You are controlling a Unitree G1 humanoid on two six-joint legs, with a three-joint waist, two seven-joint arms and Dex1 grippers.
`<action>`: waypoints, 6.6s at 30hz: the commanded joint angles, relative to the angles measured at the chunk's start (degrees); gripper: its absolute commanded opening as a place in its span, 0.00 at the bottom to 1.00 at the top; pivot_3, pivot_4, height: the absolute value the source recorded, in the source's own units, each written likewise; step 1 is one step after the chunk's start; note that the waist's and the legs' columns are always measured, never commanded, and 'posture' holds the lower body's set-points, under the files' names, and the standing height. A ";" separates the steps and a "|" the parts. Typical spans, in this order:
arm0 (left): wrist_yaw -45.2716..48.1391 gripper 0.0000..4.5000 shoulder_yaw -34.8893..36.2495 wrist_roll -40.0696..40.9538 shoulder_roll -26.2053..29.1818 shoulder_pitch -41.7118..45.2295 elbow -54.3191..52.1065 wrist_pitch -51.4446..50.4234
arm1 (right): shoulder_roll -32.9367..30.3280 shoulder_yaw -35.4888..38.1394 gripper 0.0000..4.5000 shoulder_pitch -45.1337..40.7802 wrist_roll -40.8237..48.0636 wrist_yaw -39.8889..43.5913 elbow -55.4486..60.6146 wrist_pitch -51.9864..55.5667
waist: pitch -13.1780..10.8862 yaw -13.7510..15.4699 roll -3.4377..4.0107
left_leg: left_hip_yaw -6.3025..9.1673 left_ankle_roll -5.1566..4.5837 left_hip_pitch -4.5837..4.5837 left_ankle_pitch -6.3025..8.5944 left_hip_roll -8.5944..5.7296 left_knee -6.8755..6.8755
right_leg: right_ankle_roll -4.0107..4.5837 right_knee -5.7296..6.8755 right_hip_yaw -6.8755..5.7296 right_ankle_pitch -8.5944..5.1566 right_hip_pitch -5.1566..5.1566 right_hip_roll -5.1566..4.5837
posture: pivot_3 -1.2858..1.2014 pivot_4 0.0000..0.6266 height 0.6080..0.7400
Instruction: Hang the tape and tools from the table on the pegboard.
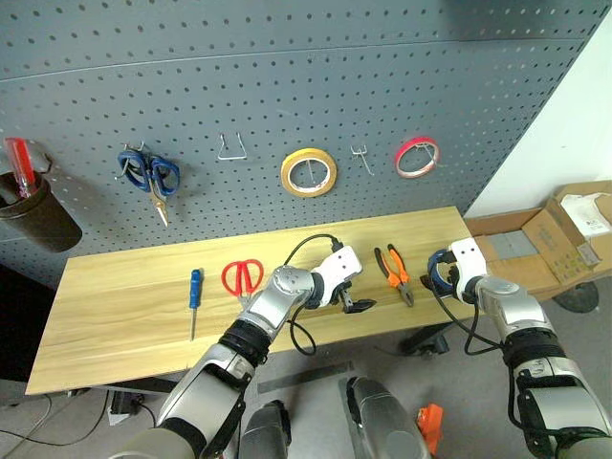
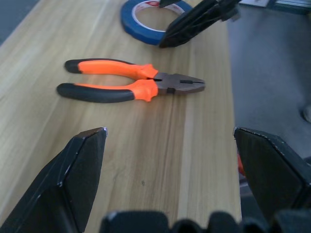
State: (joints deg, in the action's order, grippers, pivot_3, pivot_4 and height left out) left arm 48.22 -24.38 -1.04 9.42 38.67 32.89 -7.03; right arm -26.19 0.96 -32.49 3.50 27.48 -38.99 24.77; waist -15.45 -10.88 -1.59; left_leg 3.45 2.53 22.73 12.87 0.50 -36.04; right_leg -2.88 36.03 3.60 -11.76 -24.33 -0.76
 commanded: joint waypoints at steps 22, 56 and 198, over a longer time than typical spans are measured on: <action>2.18 1.00 5.18 -0.08 -4.66 4.89 4.03 1.40 | -0.51 2.89 0.09 -7.16 -0.29 2.47 -16.21 -6.24 | -1.29 -0.26 -0.42 | -0.42 -0.12 -0.11 0.07 -0.05 -0.05 | -0.28 -0.04 0.46 0.09 -0.02 -0.03 | 0.44 0.46 1.00; -21.83 1.00 25.34 12.40 1.10 -19.93 -46.25 -26.07 | 7.80 -14.00 0.09 -4.81 -14.70 -4.77 10.82 -40.27 | 7.09 -5.26 -0.87 | -0.22 -0.43 -0.33 -0.54 -0.15 -0.83 | -0.44 -1.02 0.10 1.17 1.09 -0.33 | 0.46 0.03 1.00; -34.17 1.00 26.58 9.10 4.44 -52.60 -82.82 -29.80 | 36.24 -4.87 0.61 -13.16 8.07 -5.68 47.15 20.07 | 0.97 3.52 -0.61 | -0.49 -0.32 1.16 -0.59 0.19 -0.71 | 0.05 0.93 0.43 0.50 -1.48 0.07 | 0.52 0.24 1.00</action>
State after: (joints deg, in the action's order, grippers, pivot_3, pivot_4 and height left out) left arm 16.16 0.39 8.69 14.13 -14.05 -45.96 -36.41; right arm 7.38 -5.14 -42.21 9.81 23.35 7.01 48.16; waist -14.48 -7.36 -2.20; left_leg 2.93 2.20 23.93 12.29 0.68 -36.87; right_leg -2.80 36.92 4.02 -11.23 -25.80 -0.70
